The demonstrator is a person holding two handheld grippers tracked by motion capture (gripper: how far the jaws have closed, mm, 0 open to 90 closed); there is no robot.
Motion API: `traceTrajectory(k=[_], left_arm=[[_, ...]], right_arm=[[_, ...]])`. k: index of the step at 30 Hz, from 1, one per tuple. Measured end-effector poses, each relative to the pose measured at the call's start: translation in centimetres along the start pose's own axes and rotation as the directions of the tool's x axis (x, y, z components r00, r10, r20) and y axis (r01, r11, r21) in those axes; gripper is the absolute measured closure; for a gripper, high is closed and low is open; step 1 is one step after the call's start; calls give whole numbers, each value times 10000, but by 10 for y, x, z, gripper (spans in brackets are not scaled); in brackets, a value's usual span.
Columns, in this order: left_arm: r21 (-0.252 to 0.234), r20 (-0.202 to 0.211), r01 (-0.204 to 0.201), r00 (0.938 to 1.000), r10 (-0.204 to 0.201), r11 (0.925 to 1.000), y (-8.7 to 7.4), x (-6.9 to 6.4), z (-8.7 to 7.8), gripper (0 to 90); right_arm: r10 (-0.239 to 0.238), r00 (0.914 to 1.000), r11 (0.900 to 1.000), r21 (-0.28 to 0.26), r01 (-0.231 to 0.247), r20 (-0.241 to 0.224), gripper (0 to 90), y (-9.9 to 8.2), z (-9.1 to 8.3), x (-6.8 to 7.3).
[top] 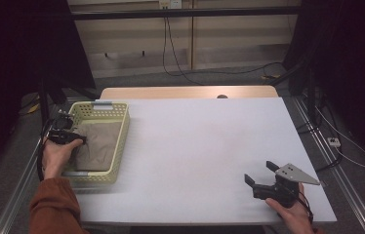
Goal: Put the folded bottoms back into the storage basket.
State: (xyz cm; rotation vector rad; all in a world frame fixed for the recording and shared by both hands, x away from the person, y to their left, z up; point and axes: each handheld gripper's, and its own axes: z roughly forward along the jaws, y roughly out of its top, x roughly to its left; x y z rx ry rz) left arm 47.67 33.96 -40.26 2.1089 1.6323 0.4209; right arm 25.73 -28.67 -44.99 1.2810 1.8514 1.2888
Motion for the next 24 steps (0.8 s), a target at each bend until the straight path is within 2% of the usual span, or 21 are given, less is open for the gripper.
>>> traceTrajectory(k=[3,6,7,9,10,12,13,15,16,18,20,21,24], left_arm=[[-863,-94,-149,9999,141,9962,1,-2,-11,630],[-1420,-419,39,9991,-99,9899,3,-1,-19,508],[-1675,-483,38,9988,-121,9859,4,-1,-22,488],[-2354,-500,-219,9987,104,9717,4,-6,-26,492],[-2411,-487,-392,9984,283,9697,5,-8,-26,490],[-2197,-287,-684,9976,636,9732,8,-13,-23,535],[-2070,-136,-671,9977,657,9760,9,-14,-20,602],[-1880,-256,-575,9982,536,9805,10,-16,-13,743],[-1714,-341,-503,9984,451,9839,10,-16,-9,772],[-1318,-568,-602,9970,531,9894,10,-17,1,788],[-763,-1146,-841,9906,751,9935,9,-16,10,801],[-528,-1312,-798,9887,723,9954,8,-14,14,827],[-334,-1186,-301,9926,259,9990,6,-7,18,868]], right_arm=[[23,10000,10000,22,-23,12,63,0,0,0],[-6,10000,10000,37,6,-14,63,0,0,0],[-5,10000,10000,37,5,-19,63,0,0,1],[-12,10000,10000,15,12,-12,63,0,0,1],[12,10000,10000,-3,-12,-15,64,0,0,1],[25,10000,10000,11,-25,-22,64,0,0,0],[12,10000,10000,28,-12,-30,64,0,0,0],[-14,10000,10000,19,14,-42,64,0,0,0],[25,10000,10000,13,-25,-38,64,0,0,1],[30,10000,10000,9,-30,-33,64,0,-1,1],[21,10000,10000,2,-21,-12,64,0,0,0],[27,10000,10000,-13,-27,-3,64,0,0,0],[58,10000,10000,11,-58,-28,64,0,0,1]])
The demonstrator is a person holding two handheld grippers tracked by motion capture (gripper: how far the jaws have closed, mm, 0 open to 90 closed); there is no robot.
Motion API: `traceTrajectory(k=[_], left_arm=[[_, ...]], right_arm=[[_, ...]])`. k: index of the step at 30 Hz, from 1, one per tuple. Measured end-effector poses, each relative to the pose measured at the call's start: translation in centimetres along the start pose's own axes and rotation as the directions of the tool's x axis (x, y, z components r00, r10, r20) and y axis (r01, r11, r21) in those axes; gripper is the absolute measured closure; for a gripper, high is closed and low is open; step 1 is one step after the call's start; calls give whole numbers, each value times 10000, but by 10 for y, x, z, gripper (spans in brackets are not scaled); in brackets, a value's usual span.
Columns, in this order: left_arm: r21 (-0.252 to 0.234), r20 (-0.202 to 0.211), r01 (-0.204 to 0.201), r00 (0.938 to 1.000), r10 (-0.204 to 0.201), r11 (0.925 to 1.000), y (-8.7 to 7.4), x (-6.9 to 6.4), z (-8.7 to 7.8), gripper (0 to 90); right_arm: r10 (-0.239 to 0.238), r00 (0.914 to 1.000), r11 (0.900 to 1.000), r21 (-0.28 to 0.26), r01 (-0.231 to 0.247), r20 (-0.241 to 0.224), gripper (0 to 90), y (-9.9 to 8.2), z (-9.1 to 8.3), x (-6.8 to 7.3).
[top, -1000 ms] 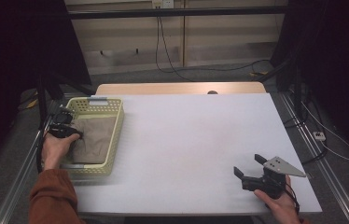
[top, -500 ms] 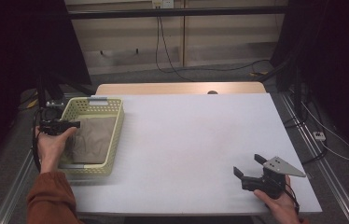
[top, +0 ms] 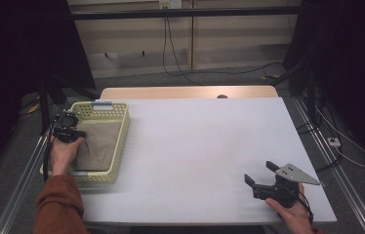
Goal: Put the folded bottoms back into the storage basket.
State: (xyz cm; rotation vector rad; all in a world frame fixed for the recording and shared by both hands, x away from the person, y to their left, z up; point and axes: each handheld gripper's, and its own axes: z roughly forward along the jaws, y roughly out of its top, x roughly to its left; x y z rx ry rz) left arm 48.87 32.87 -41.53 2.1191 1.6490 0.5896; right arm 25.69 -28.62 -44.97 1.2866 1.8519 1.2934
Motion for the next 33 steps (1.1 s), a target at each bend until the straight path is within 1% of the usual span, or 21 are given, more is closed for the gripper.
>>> traceTrajectory(k=[2,4,5,7,8,11,12,13,16,19,20,21,22,23,25,28,30,31,33], left_arm=[[351,-235,-141,9996,149,9993,-1,0,4,890],[561,-166,13,9999,-4,9984,-1,1,6,900],[636,-102,94,9999,-88,9979,0,2,7,900],[1176,91,-51,10000,41,9930,0,0,8,900],[1324,179,-87,9998,64,9912,1,-1,8,900],[1527,571,-183,9983,97,9881,0,-6,10,900],[1514,525,-203,9985,125,9883,-1,-7,9,900],[1545,511,-149,9987,70,9879,-1,-8,9,900],[1570,789,-68,9969,-56,9876,-3,-9,7,900],[1652,891,-22,9959,-128,9863,-2,-9,7,900],[1580,905,115,9956,-261,9874,-2,-8,8,900],[1474,954,49,9953,-192,9891,-2,-6,9,900],[1341,923,34,9956,-159,9910,-1,-5,10,900],[1106,782,163,9966,-251,9937,-1,-4,12,900],[947,698,333,9968,-400,9949,0,-1,15,900],[835,424,372,9983,-409,9958,2,-3,18,900],[806,409,426,9981,-460,9958,3,-2,19,900],[773,446,388,9981,-423,9963,3,-2,19,900],[581,508,343,9980,-373,9977,1,0,19,900]], right_arm=[[-35,10000,10000,7,35,2,64,0,0,0],[-22,10000,10000,16,22,-4,64,0,0,0],[-16,10000,10000,28,16,17,65,0,0,0],[18,10000,10000,-6,-17,36,65,0,-1,0],[-16,10000,10000,-17,16,24,65,0,-1,0],[17,10000,10000,-23,-17,53,64,0,-1,-1],[9,10000,10000,-15,-9,47,64,0,-1,-1],[0,10000,10000,-8,0,47,64,0,0,0],[-19,10000,10000,2,19,35,64,0,0,0],[-17,10000,10000,10,17,51,64,0,0,-1],[-15,10000,10000,15,15,52,64,0,0,-1],[-14,10000,10000,21,14,46,64,0,0,-1],[-14,10000,10000,28,13,46,64,0,0,0],[-47,10000,10000,26,47,45,64,0,0,0],[-8,10000,10000,43,7,53,64,0,0,0],[-20,10000,10000,11,19,49,64,0,0,-1],[-19,10000,10000,10,19,42,64,0,-1,-1],[-10,10000,10000,11,10,43,64,0,-1,-1],[-5,10000,10000,11,5,30,64,-1,-1,-1]])
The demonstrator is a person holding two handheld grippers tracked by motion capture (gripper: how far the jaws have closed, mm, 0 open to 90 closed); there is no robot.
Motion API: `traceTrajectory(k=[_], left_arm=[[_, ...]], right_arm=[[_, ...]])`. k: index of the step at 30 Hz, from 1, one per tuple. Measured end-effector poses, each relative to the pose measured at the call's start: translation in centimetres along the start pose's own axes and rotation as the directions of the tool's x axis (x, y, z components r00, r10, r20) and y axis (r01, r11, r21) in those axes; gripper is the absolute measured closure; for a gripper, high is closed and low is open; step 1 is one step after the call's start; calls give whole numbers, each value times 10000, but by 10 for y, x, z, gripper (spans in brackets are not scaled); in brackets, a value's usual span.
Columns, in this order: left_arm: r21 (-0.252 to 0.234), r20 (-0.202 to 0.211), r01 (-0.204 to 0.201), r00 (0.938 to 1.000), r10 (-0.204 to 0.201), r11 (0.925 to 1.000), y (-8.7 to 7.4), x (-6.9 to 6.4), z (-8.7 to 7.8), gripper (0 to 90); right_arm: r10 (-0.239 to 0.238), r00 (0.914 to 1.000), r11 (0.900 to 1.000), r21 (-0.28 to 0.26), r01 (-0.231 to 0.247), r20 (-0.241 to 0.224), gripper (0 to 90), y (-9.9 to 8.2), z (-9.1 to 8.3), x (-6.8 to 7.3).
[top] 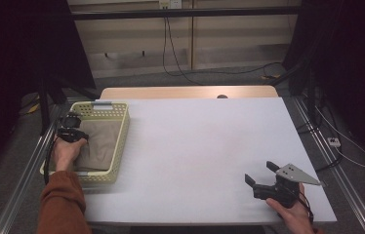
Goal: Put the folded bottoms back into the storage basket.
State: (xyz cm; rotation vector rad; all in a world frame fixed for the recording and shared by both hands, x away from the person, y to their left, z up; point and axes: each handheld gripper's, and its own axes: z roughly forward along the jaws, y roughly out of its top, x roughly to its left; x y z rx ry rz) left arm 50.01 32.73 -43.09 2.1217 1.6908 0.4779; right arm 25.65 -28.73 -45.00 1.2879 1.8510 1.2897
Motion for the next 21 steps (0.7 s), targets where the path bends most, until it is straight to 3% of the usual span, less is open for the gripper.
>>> traceTrajectory(k=[3,6,9,21], left_arm=[[-177,112,210,9997,-208,9996,-2,2,0,900],[-277,116,138,9998,-135,9995,-1,2,0,900],[-204,-8,-244,9997,244,9995,2,-1,1,893],[-480,311,-218,9992,233,9986,4,4,1,809]], right_arm=[[24,10000,10000,-4,-24,-46,64,0,0,0],[65,10000,10000,5,-64,-56,64,-1,0,-1],[62,10000,10000,-28,-62,-75,64,-1,-1,-2],[139,9999,9999,-23,-139,-26,65,-1,1,-3]])
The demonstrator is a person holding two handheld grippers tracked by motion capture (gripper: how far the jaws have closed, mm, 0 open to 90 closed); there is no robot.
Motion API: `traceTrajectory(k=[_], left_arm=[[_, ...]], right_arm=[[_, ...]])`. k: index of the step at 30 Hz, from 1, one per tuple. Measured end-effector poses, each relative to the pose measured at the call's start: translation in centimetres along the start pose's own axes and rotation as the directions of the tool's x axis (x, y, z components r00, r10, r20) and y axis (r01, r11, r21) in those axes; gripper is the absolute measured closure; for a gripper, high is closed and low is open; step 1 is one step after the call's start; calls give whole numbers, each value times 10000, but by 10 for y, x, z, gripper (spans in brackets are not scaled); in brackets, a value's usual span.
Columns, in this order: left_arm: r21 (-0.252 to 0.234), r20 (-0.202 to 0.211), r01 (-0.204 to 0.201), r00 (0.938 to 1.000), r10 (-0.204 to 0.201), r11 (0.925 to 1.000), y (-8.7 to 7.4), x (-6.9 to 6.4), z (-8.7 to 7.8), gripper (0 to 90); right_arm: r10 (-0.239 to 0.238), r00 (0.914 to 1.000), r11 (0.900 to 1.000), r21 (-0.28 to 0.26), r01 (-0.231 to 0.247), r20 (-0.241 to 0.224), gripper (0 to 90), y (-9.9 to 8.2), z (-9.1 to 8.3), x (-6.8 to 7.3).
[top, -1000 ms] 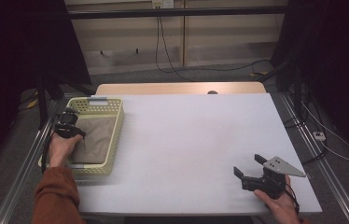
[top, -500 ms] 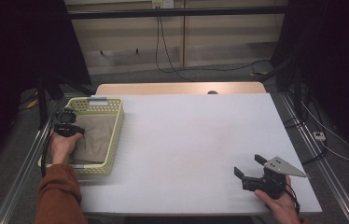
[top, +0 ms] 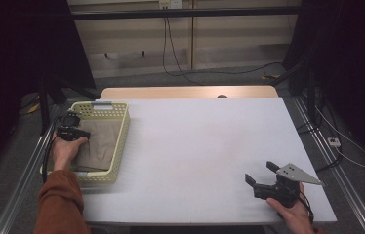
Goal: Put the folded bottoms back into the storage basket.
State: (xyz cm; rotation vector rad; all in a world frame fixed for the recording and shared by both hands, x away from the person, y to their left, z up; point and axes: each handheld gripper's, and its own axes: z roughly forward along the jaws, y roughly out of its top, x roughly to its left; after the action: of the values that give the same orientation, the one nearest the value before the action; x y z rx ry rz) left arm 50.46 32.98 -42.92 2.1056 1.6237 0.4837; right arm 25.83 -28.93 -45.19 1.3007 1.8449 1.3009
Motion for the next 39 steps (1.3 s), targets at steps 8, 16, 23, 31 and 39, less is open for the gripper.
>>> traceTrajectory(k=[8,16,23,31,39], left_arm=[[351,85,-293,9995,290,9990,0,-1,0,821],[717,264,-579,9981,561,9957,-3,-2,-4,899],[634,549,-396,9978,361,9972,-4,0,-8,885],[-138,322,-491,9983,495,9987,-3,0,-20,773],[-1405,169,-380,9990,408,9893,-2,1,-37,593]], right_arm=[[-1,10000,10000,24,0,34,66,0,0,0],[-108,9999,9999,33,107,43,66,1,1,2],[-69,9999,10000,66,69,81,64,1,2,1],[-91,9999,10000,39,90,133,65,1,1,2],[-87,9998,10000,21,87,152,66,1,0,2]])
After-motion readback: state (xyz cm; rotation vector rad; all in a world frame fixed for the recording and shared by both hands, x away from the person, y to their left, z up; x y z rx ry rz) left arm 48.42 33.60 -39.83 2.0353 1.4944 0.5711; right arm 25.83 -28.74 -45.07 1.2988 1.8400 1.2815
